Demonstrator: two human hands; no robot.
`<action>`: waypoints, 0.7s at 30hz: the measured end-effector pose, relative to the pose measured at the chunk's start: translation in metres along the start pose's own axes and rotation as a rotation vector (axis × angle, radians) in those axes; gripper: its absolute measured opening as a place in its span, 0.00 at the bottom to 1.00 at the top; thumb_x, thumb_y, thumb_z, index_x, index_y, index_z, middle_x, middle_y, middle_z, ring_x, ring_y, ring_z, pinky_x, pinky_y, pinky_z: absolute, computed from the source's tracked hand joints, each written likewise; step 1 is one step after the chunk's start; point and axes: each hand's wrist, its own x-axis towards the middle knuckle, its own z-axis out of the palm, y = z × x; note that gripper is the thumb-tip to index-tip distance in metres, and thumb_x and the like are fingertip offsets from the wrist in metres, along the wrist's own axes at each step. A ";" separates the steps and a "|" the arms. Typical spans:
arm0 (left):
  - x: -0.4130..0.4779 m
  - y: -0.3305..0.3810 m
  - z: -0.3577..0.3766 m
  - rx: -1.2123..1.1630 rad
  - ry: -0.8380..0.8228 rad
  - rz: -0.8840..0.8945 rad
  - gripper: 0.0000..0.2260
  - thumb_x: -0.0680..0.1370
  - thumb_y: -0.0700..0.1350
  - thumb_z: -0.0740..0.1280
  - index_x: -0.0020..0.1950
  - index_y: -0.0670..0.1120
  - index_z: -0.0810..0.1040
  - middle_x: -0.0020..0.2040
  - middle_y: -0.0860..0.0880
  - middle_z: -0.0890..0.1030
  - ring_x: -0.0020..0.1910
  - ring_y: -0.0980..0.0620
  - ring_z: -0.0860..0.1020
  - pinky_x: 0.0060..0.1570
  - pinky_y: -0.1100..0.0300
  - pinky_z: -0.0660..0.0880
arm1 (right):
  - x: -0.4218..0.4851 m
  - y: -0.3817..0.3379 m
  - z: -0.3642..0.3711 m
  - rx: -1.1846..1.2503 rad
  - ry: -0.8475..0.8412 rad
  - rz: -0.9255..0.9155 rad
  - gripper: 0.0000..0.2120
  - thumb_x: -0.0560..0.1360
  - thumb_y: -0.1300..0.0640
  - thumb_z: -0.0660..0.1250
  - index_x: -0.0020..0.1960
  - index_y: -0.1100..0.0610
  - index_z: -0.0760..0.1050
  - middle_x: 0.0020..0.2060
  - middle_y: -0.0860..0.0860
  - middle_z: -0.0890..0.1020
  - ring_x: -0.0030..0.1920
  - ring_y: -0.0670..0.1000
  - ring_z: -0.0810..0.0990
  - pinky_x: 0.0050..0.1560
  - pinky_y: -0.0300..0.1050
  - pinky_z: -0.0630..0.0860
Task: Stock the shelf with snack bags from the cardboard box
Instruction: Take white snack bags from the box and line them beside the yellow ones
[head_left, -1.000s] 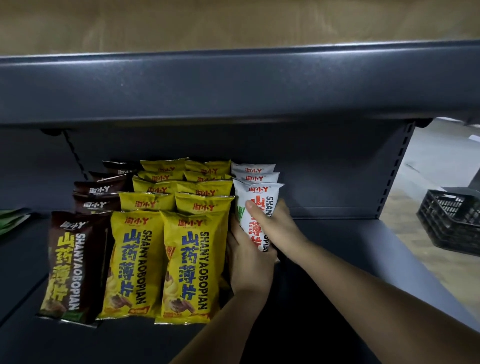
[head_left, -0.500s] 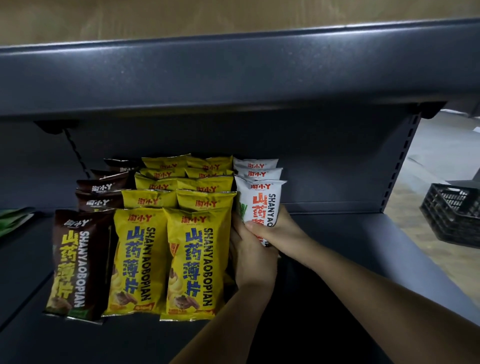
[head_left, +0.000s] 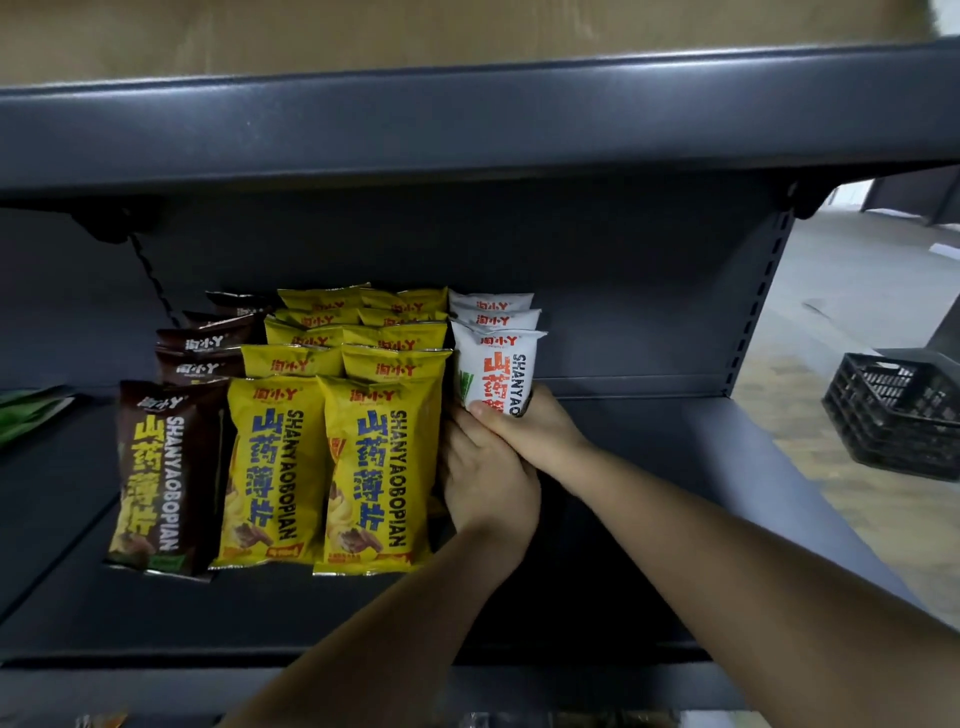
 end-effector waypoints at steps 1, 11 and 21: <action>-0.005 0.001 -0.002 0.025 0.040 0.033 0.39 0.71 0.46 0.69 0.73 0.30 0.54 0.69 0.34 0.65 0.67 0.37 0.68 0.66 0.51 0.67 | -0.003 -0.002 0.000 -0.017 0.007 0.039 0.27 0.64 0.42 0.75 0.57 0.55 0.79 0.51 0.50 0.84 0.50 0.46 0.83 0.52 0.44 0.80; -0.085 0.011 -0.028 0.022 -0.049 0.195 0.27 0.73 0.39 0.61 0.72 0.37 0.62 0.70 0.37 0.65 0.70 0.38 0.61 0.68 0.49 0.60 | -0.082 -0.028 -0.039 -0.355 -0.122 0.129 0.14 0.78 0.57 0.63 0.33 0.53 0.70 0.31 0.49 0.74 0.33 0.47 0.73 0.32 0.38 0.68; -0.148 0.011 -0.022 -0.029 0.010 0.258 0.17 0.74 0.34 0.58 0.59 0.43 0.76 0.57 0.41 0.76 0.58 0.41 0.70 0.53 0.52 0.67 | -0.150 -0.016 -0.089 -0.335 -0.186 0.182 0.11 0.77 0.58 0.60 0.54 0.63 0.76 0.50 0.59 0.79 0.49 0.54 0.76 0.41 0.44 0.73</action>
